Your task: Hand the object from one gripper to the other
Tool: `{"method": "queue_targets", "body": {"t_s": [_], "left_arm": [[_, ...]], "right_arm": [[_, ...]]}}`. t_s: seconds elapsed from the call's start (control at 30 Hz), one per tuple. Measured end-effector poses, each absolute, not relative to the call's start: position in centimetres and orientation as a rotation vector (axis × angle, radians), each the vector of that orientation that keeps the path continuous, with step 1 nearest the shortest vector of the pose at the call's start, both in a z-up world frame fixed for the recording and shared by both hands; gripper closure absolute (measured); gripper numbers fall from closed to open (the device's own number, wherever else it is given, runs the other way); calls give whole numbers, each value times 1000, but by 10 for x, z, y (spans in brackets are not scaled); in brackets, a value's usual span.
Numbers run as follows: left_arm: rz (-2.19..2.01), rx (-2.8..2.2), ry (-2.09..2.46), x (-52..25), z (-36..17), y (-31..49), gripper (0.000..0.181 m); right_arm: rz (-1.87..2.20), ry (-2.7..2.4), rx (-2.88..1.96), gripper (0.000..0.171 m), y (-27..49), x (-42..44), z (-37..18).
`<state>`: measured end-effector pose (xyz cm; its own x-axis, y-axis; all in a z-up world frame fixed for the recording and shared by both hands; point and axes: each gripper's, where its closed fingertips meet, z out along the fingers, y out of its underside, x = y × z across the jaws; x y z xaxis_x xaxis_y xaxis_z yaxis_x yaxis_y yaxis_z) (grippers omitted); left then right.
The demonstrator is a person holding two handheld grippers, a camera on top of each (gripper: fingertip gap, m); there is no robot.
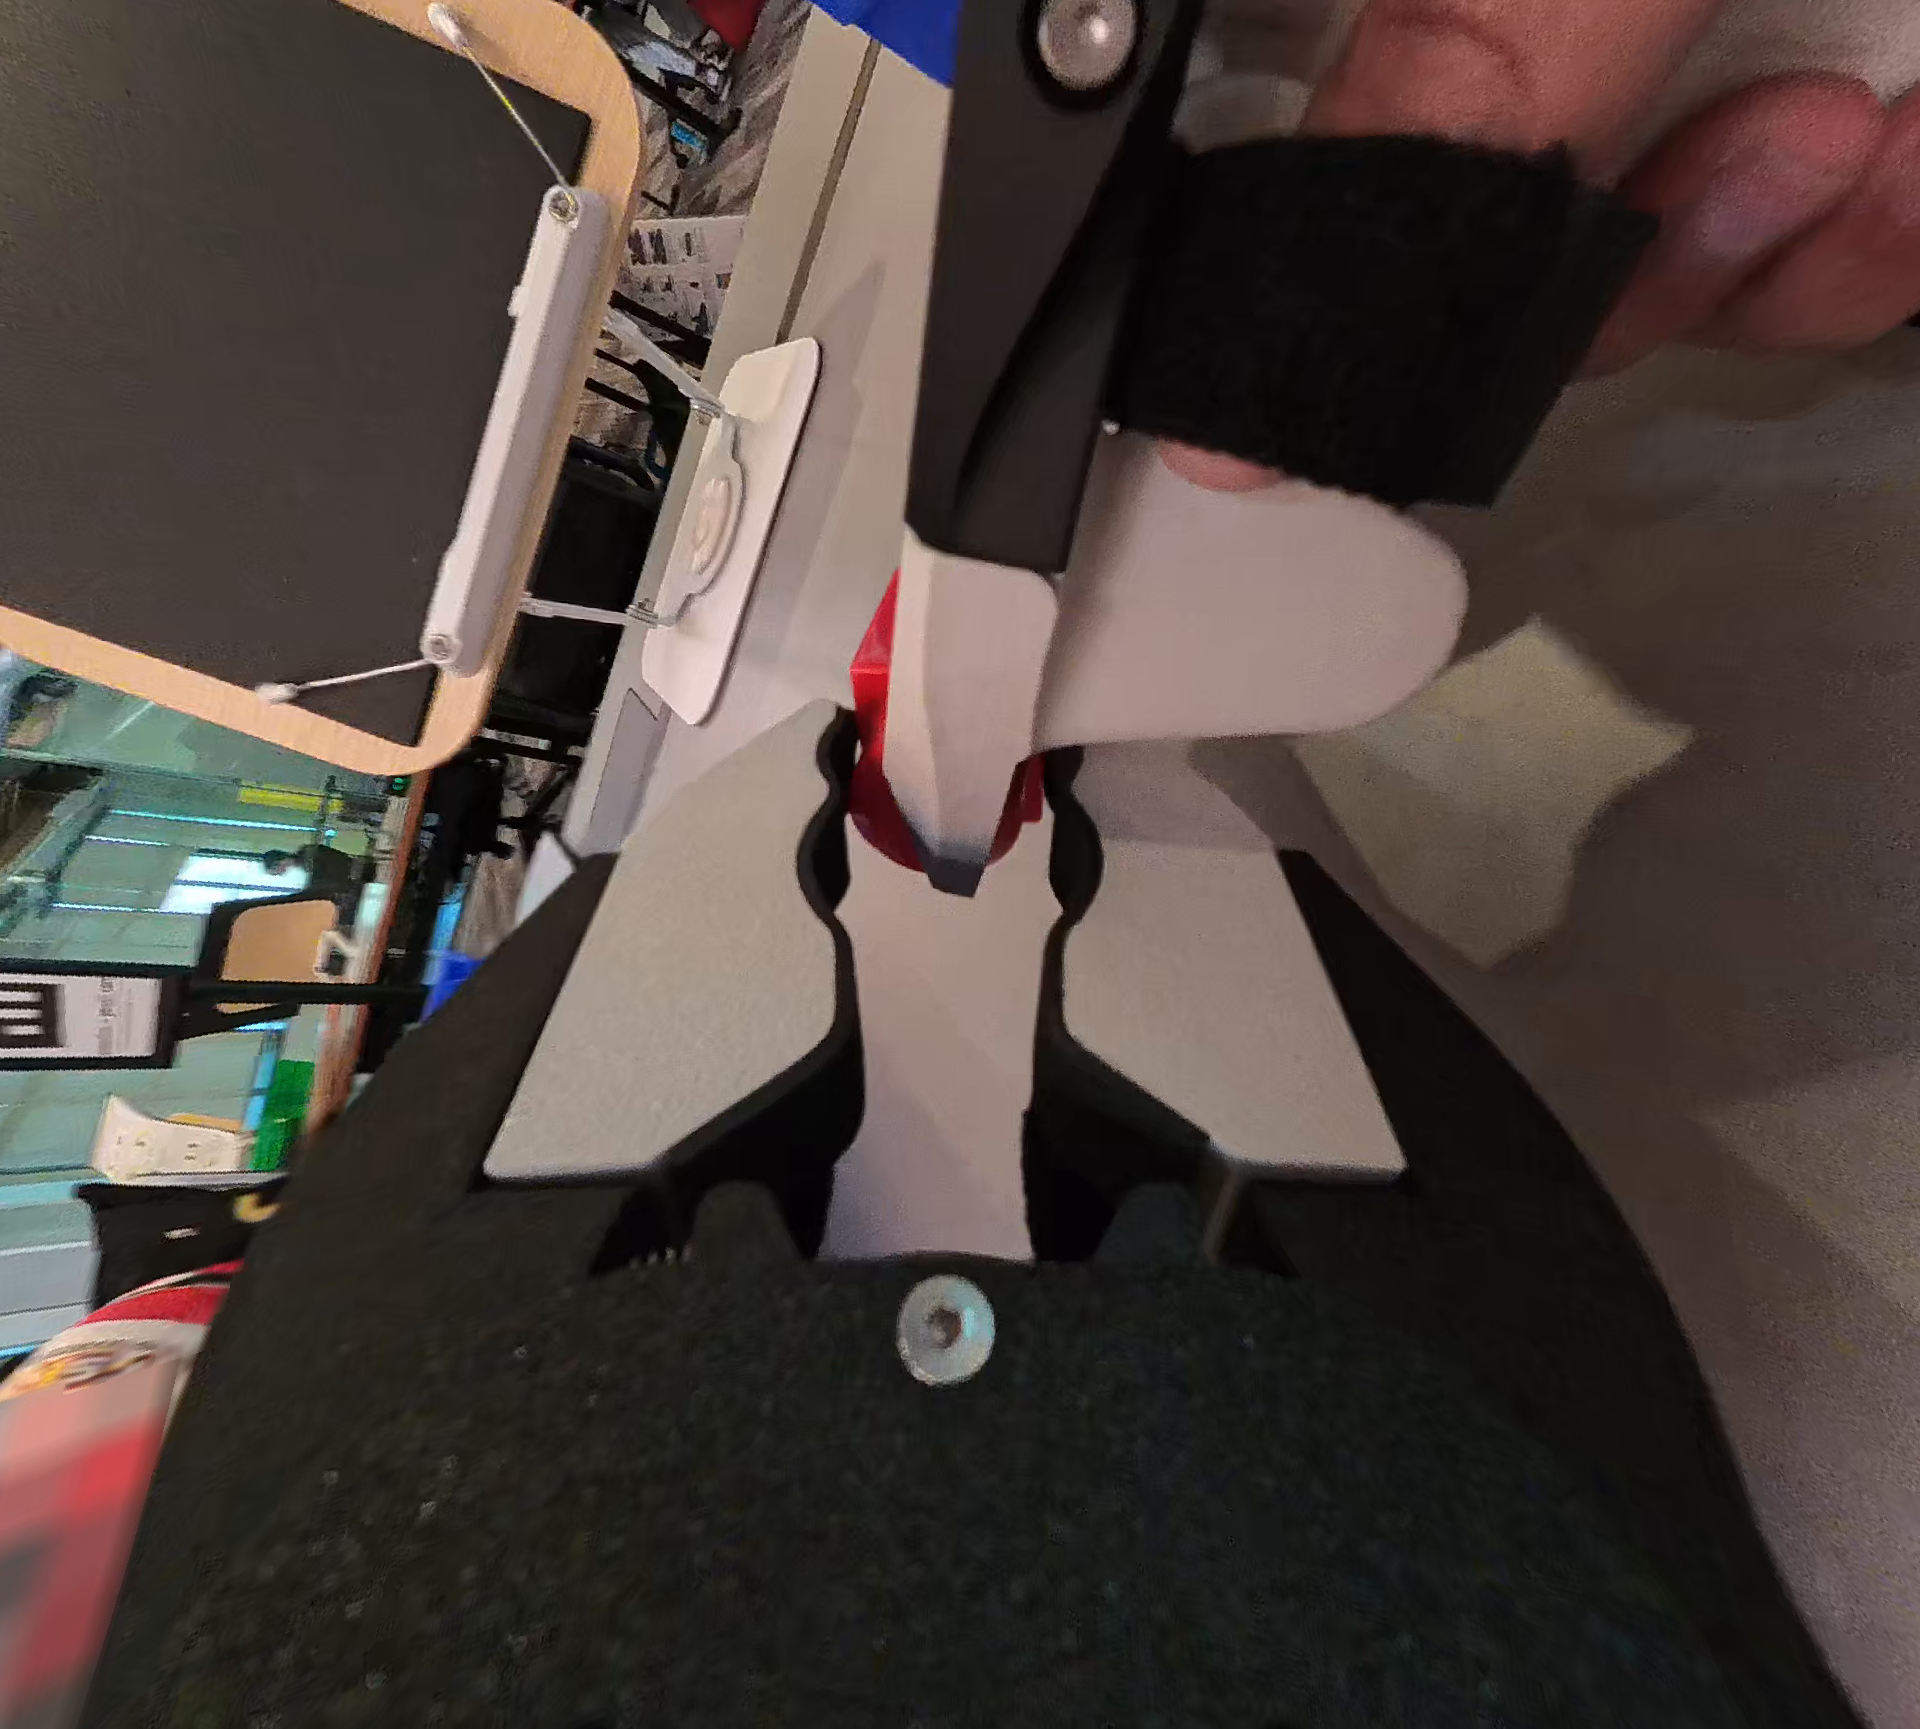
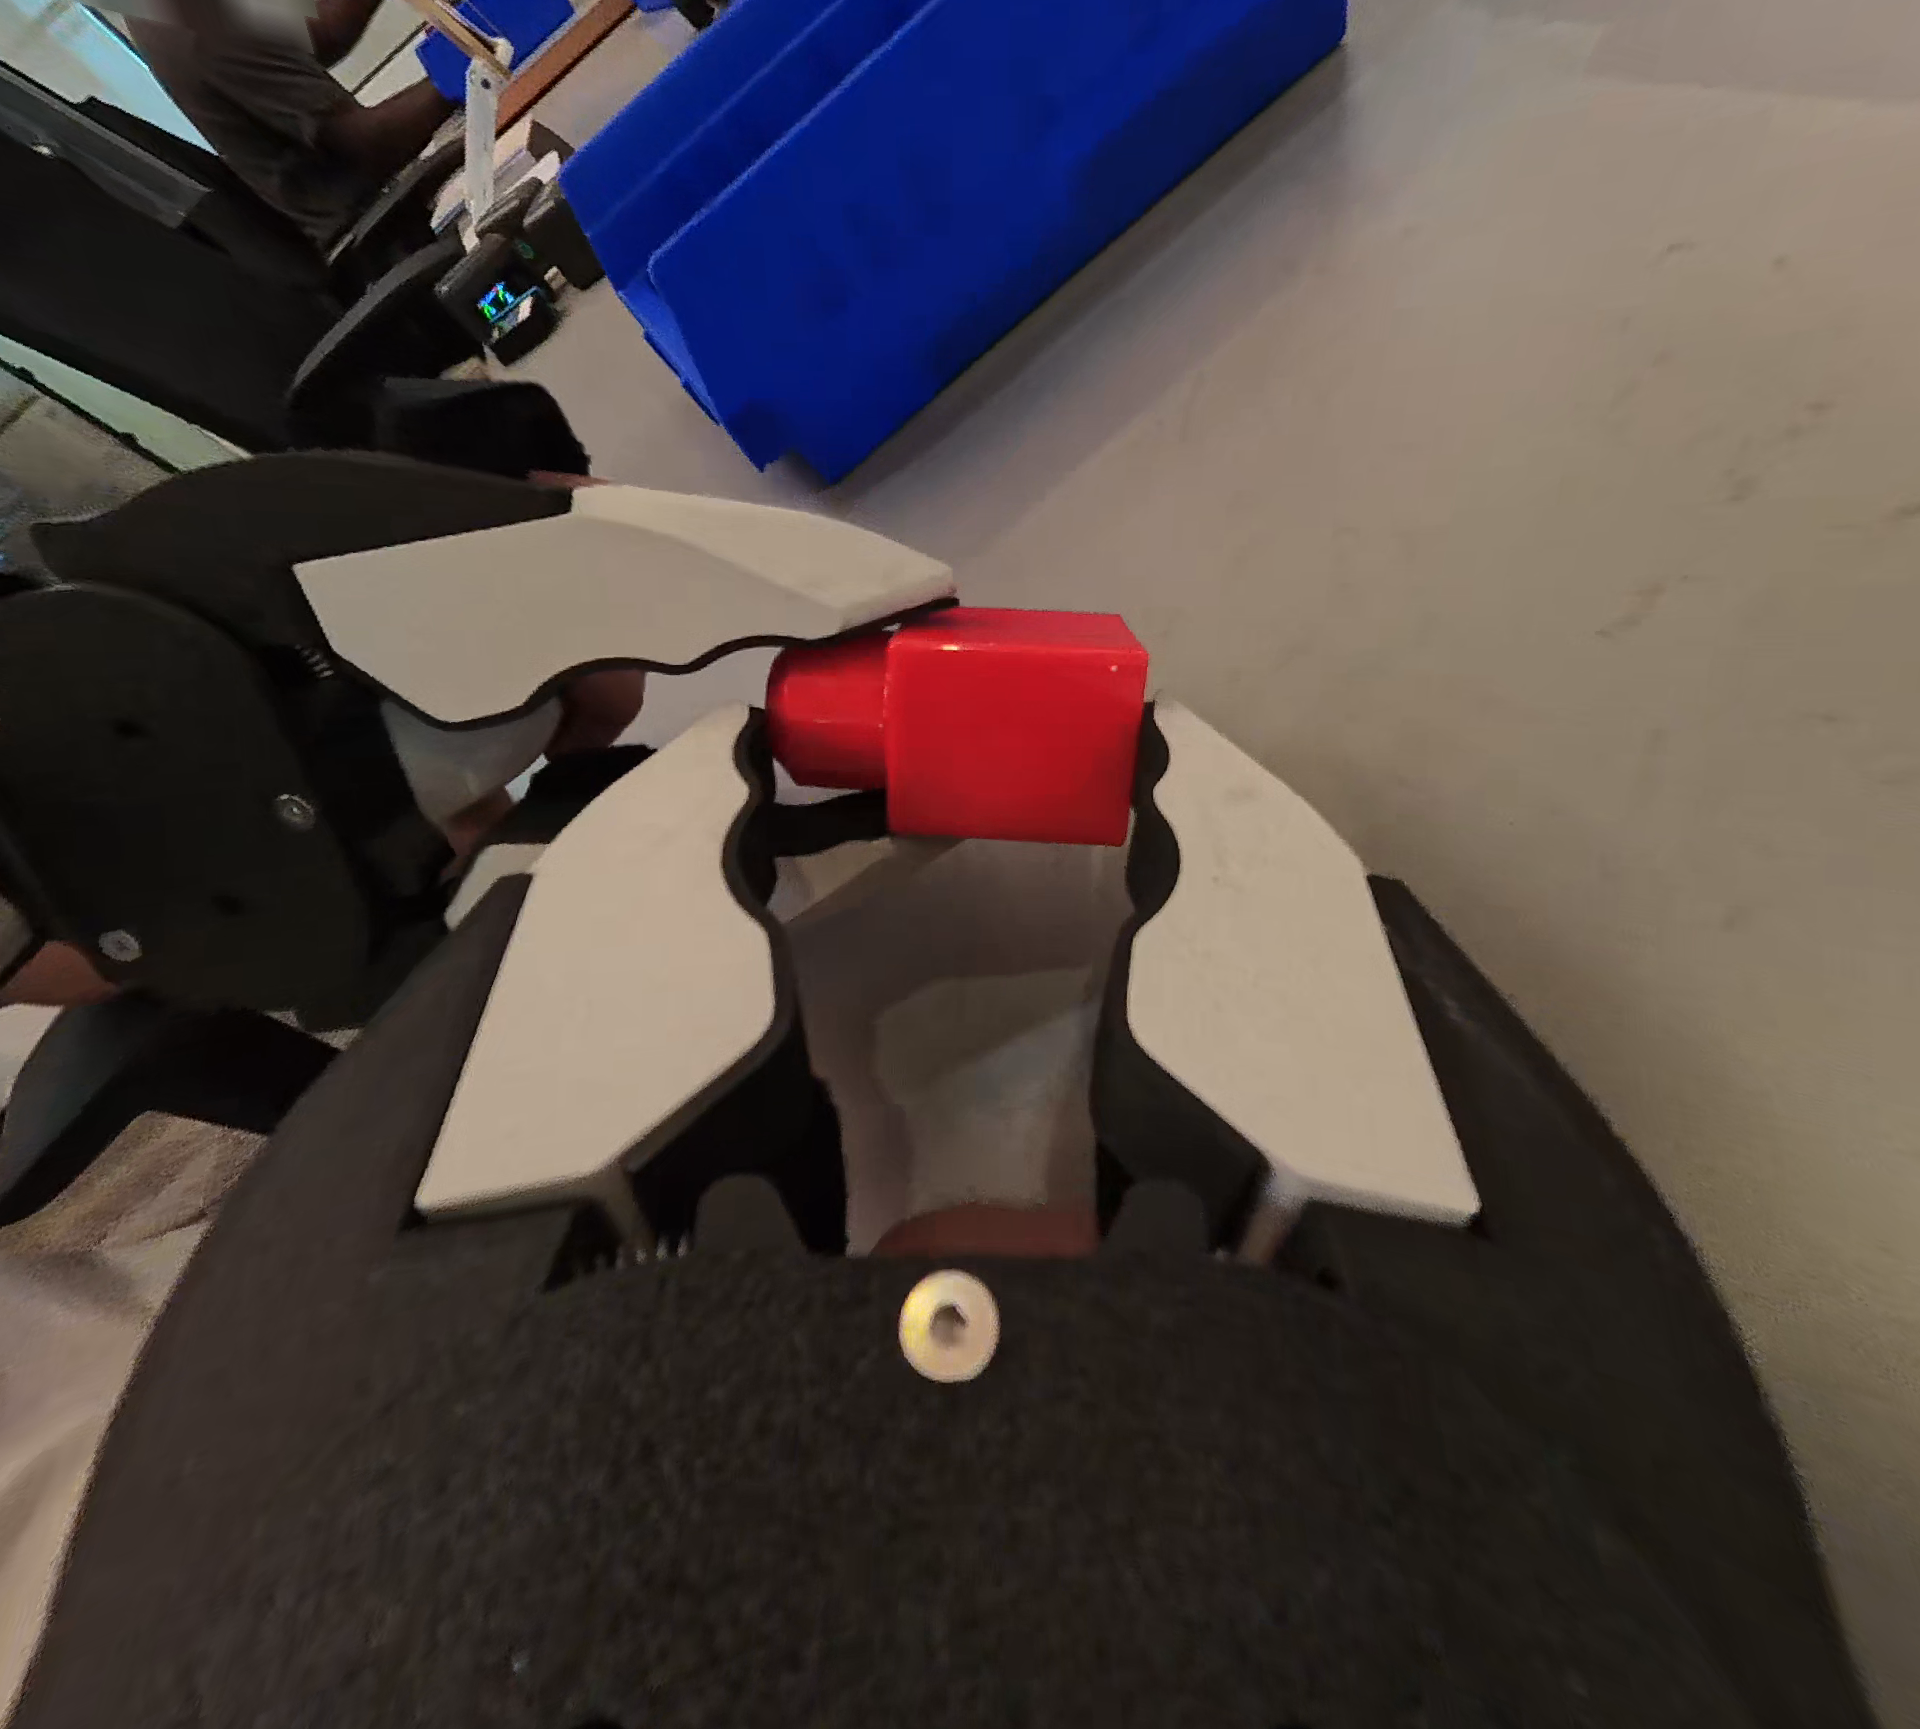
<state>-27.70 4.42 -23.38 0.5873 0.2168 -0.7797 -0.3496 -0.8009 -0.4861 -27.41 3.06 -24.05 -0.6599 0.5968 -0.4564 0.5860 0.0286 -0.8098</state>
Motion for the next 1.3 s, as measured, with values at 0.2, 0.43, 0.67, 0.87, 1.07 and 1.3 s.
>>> {"method": "queue_targets", "body": {"t_s": [0.2, 0.43, 0.67, 0.87, 1.07, 1.3], "left_arm": [[901, -2209, -75, -269, -243, 41, 139], [393, -2103, -355, -266, -242, 37, 134], [-68, -1691, -411, -253, -187, 40, 116], [-103, -1615, -242, -236, -165, 38, 98], [65, -1707, -80, -219, -169, 45, 111], [216, -1728, -27, -224, -172, 43, 144]], "right_arm": [[1611, -2227, -1182, 106, 47, -283, -247], [1615, -2179, -921, 106, 58, -285, -237], [2475, -2042, -967, 106, 47, -256, -180], [3191, -2040, -1126, 106, 39, -223, -154], [3362, -2067, -1290, 105, 24, -214, -158], [3401, -2042, -1509, 105, 20, -218, -169]]}}
